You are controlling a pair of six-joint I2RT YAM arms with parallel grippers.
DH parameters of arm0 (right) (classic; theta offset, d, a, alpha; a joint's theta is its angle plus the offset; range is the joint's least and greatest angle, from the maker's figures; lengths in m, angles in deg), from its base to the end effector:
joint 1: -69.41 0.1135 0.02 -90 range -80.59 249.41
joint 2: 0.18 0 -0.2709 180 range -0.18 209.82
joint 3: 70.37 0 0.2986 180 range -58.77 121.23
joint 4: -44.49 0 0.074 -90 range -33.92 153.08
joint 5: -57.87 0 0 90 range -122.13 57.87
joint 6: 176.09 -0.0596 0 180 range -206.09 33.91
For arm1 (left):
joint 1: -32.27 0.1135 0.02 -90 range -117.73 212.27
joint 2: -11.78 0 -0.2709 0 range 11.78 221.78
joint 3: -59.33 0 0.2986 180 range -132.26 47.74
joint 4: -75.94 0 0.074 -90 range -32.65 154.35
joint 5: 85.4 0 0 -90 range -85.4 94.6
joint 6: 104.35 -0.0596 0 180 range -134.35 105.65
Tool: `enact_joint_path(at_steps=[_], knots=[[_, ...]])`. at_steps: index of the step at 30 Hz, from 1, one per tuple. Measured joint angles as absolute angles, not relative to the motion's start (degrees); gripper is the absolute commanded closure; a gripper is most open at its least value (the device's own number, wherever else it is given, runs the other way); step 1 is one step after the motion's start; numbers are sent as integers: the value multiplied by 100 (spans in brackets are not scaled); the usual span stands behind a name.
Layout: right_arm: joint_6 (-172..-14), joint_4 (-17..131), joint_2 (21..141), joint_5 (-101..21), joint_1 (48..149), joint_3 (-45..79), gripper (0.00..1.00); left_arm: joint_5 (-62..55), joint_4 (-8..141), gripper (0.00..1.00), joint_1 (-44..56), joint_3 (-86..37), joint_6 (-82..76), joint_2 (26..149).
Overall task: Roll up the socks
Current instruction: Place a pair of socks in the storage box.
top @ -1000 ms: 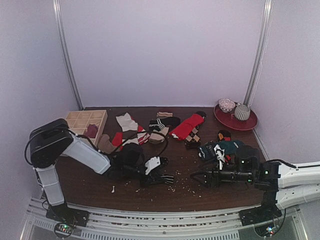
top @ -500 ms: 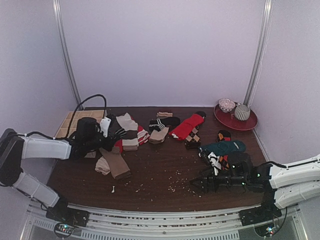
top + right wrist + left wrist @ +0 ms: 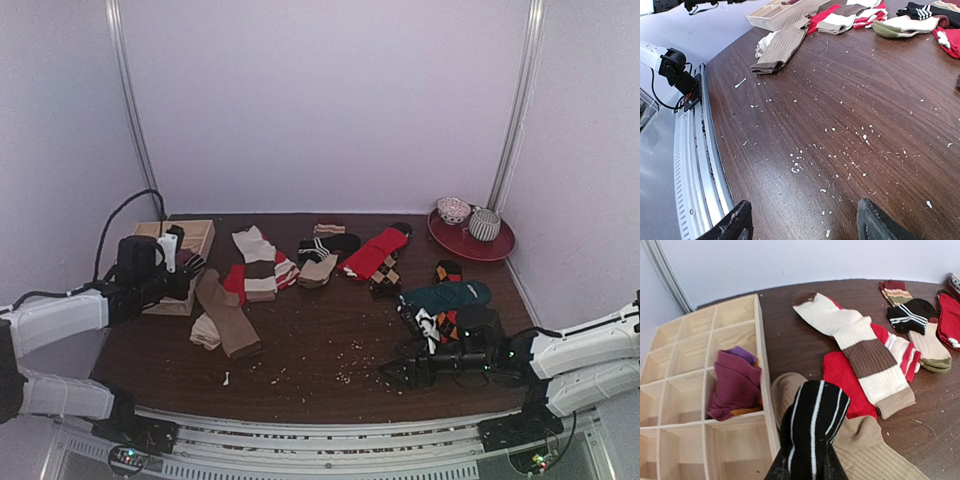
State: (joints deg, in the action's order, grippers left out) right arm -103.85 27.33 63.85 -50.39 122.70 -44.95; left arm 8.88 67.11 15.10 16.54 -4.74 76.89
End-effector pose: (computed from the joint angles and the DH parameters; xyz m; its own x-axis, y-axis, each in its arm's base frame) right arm 0.1382 0.2166 0.1230 -0.4936 -0.1773 -0.8514 -0.8244 0.4074 0.3930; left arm 0.2845 -0.0833 0.1768 -0.5262 -0.0116 -0.8503 0.1476 0.9835 -0.1048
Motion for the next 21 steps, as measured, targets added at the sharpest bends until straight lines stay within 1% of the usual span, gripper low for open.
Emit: enact_joint_path(at_steps=[4, 8, 13, 18, 21], knots=[[-10337, 2473, 6726, -5280, 12183, -4532, 30, 1305, 6689, 100, 1698, 1652, -778, 7205], [-10313, 2197, 7025, -5627, 12126, -4532, 31, 1484, 6718, 100, 2469, 1578, -1091, 7166], [-10324, 1994, 6999, -5927, 12111, -4565, 30, 1213, 6696, 100, 3416, 1199, -1602, 7876], [-10346, 1907, 6743, -6010, 12111, -4692, 30, 682, 6355, 100, 3741, 351, -2363, 8921], [-10346, 1905, 6689, -6043, 12111, -4718, 30, 166, 6232, 100, 4008, 48, -2601, 9225]])
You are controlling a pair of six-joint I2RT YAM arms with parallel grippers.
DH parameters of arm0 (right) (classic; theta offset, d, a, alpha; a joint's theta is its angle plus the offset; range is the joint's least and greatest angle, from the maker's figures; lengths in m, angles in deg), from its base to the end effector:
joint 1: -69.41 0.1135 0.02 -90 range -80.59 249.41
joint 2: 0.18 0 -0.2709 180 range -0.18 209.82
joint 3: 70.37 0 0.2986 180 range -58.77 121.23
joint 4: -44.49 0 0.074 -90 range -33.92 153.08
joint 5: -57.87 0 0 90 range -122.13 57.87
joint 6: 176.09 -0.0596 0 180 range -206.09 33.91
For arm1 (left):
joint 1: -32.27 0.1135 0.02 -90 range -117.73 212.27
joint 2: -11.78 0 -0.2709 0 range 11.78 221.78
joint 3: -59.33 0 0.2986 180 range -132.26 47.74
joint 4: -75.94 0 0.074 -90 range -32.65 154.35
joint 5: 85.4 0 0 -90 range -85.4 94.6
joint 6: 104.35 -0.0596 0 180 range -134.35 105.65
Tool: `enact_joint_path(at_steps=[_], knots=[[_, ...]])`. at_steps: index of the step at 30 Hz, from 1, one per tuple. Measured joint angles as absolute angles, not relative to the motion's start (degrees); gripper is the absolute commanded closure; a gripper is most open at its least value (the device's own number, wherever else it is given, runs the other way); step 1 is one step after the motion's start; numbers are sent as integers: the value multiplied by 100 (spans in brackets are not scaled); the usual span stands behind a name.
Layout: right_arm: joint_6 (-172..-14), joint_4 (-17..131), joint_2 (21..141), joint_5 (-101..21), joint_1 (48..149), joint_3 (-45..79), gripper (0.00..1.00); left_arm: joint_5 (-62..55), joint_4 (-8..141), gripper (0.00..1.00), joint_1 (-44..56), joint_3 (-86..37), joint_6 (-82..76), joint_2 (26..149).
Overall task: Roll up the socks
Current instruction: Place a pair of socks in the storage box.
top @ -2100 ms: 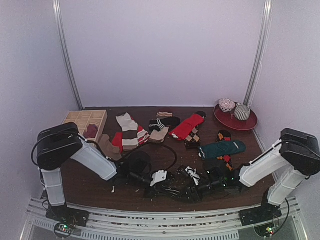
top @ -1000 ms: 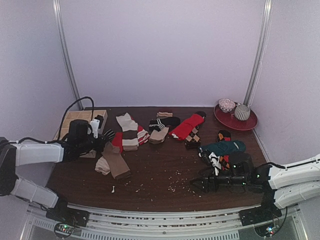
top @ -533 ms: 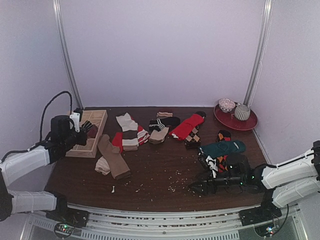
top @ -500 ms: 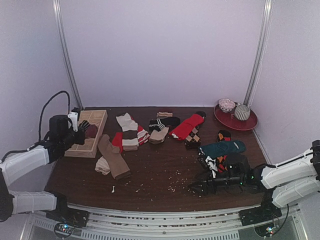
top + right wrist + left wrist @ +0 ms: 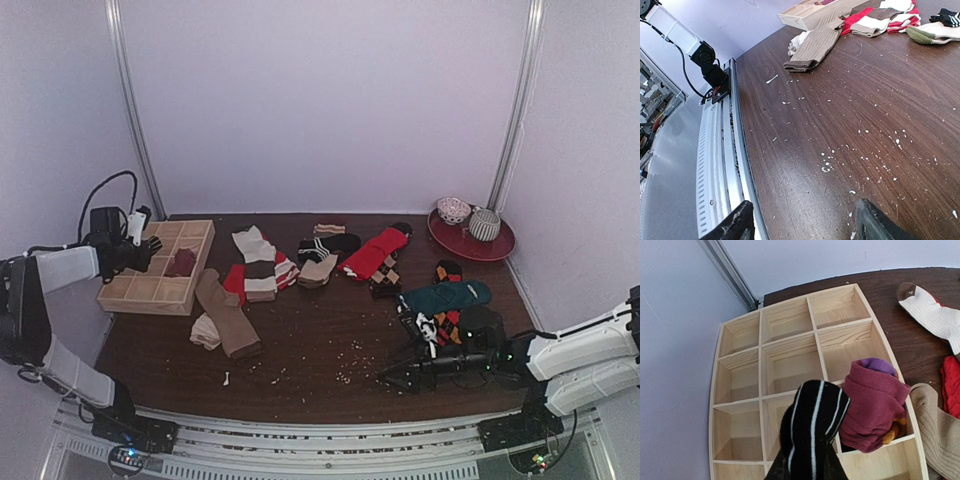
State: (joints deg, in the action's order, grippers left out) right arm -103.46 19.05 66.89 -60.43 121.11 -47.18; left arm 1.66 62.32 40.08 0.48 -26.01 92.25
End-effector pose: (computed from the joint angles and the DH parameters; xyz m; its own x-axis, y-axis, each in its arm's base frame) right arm 0.1326 0.2134 0.1160 -0.4766 -0.1794 -0.8606 -0.8670 0.2581 0.4263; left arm 0.3589 0.0461 0.1936 -0.5789 0.1243 -0.8059 0.0233 0.9904 0.1361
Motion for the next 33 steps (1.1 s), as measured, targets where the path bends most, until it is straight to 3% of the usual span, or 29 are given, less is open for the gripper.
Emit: enact_joint_path(at_steps=[11, 22, 33], knots=[[-10348, 1830, 6706, -6148, 12100, -4768, 31, -1023, 5332, 100, 4679, -488, -3091, 10493], [-10389, 1791, 6844, -6248, 12100, -4768, 31, -1060, 5209, 100, 4686, -752, -3047, 10672], [-10385, 1789, 6966, -6263, 12080, -4768, 31, -1064, 4536, 100, 4688, -1828, -2894, 11664]])
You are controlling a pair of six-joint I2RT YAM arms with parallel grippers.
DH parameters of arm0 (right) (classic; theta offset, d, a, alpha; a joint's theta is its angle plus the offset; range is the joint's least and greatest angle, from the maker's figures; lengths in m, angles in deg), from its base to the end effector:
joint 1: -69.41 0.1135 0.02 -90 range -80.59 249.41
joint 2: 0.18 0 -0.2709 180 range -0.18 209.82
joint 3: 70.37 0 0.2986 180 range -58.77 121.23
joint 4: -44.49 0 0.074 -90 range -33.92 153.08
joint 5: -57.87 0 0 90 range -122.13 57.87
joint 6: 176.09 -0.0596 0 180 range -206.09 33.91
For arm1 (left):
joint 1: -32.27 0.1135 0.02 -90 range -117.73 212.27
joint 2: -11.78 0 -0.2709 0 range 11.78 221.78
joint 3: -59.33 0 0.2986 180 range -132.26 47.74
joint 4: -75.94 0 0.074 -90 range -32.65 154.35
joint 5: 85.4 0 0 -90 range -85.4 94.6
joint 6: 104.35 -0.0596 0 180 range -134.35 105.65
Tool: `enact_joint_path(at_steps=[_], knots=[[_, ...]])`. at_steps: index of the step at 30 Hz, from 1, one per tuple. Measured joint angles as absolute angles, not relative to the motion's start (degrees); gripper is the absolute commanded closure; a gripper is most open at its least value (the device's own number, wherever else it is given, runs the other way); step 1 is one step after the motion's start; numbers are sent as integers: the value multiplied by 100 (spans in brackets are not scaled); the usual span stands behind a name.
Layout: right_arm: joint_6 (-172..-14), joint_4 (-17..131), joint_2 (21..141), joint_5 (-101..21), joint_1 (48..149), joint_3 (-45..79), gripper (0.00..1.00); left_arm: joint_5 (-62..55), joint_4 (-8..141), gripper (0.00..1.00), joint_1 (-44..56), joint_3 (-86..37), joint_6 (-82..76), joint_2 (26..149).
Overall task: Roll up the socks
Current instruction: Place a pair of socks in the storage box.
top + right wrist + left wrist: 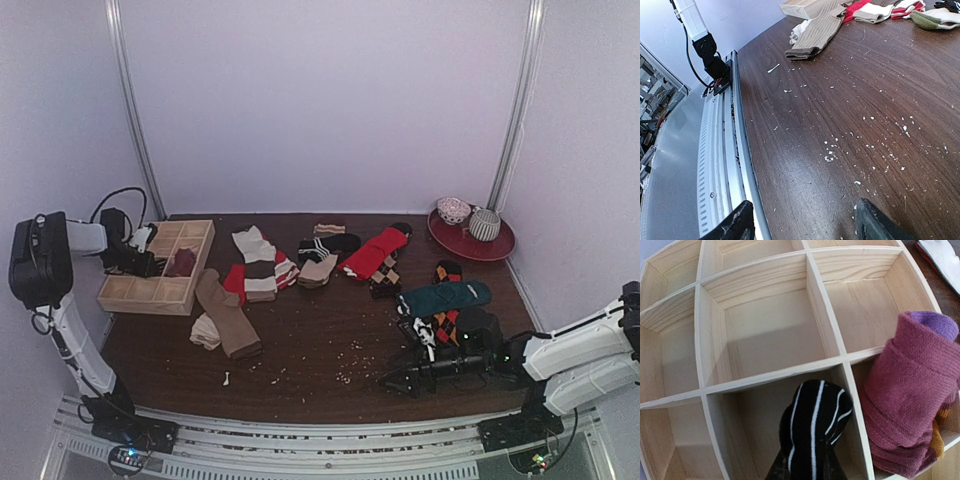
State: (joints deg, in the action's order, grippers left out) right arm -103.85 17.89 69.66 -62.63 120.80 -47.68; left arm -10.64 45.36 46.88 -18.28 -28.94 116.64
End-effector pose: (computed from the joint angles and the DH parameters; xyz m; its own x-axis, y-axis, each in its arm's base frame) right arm 0.1305 0.2120 0.1049 -0.5044 -0.2105 -0.8374 -0.8568 0.2421 0.4553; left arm 0.4152 0.0920 0.1273 -0.8199 0.0374 -0.5713 0.1019 0.9915 -0.0812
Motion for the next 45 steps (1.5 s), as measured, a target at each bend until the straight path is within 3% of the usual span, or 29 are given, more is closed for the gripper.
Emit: enact_joint_path(at_steps=[16, 24, 37, 45], knots=[[-10381, 1800, 7006, -6270, 12078, -4768, 31, -784, 3896, 96, 4725, -2558, -2898, 12283], [-10335, 1808, 7100, -6307, 12078, -4768, 31, -531, 3747, 66, 4729, -2803, -2901, 12495], [-10295, 1815, 7137, -6349, 12078, -4766, 31, -572, 3738, 51, 4712, -2789, -2905, 12423], [-10293, 1819, 7189, -6355, 12078, -4742, 31, -592, 4038, 40, 4767, -2748, -2887, 11592]])
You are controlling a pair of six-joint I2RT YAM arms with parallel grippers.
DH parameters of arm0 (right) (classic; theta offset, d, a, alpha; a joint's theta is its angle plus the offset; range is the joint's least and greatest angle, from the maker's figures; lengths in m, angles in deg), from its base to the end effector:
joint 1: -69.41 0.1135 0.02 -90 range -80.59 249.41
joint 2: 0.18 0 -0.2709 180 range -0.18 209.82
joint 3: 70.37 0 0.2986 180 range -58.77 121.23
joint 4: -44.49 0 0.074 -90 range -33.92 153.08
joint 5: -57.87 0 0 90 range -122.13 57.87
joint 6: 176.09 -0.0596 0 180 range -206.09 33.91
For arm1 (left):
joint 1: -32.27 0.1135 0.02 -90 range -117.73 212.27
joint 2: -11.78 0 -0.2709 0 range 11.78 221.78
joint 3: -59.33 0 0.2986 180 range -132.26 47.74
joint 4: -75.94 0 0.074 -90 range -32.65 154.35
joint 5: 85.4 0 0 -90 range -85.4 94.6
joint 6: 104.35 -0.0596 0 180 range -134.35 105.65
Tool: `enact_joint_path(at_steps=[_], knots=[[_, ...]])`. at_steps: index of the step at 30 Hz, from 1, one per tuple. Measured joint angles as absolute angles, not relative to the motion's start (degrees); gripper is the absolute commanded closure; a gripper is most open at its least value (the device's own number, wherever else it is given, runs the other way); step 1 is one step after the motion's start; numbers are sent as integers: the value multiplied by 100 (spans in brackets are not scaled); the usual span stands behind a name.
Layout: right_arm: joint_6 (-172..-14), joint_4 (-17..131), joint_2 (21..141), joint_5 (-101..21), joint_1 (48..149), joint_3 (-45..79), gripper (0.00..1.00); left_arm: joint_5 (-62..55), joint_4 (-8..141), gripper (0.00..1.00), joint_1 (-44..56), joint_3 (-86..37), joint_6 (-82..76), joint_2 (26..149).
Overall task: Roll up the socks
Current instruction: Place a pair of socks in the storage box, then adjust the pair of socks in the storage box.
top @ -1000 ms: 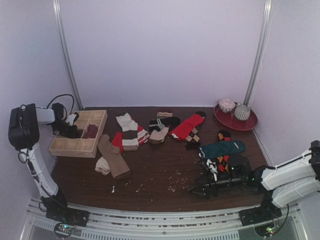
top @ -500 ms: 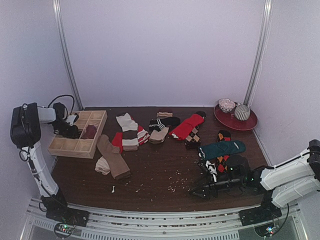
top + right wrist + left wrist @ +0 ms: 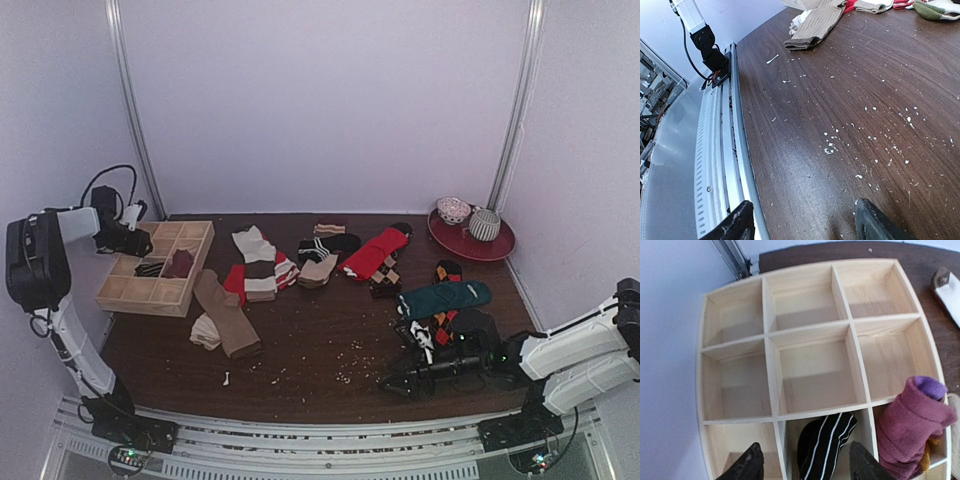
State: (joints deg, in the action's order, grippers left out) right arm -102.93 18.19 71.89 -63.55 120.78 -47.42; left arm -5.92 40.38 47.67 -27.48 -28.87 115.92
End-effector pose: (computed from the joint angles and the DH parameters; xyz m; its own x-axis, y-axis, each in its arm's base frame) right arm 0.1300 0.2124 0.0971 -0.5118 -0.2444 -0.8236 -0.8550 0.2384 0.4605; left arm 0.4379 0.1093 0.1815 -0.7831 0.0400 -0.6206 0.0428 0.9990 0.0103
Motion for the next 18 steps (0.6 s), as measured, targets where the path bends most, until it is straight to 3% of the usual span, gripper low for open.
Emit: enact_joint_path(at_steps=[3, 8, 10, 18], knots=[[-10293, 1817, 7189, -6355, 12078, -4735, 31, -614, 4156, 46, 4767, -2748, -2877, 11371], [-10293, 1819, 7189, -6368, 12078, -4733, 31, -544, 4152, 88, 4764, -2724, -2820, 11336], [-10293, 1819, 7189, -6371, 12078, -4733, 31, -426, 4042, 99, 4764, -2724, -2772, 11339], [-10293, 1822, 7172, -6373, 12078, -4735, 31, -129, 3688, 100, 4764, -2619, -2684, 11336]])
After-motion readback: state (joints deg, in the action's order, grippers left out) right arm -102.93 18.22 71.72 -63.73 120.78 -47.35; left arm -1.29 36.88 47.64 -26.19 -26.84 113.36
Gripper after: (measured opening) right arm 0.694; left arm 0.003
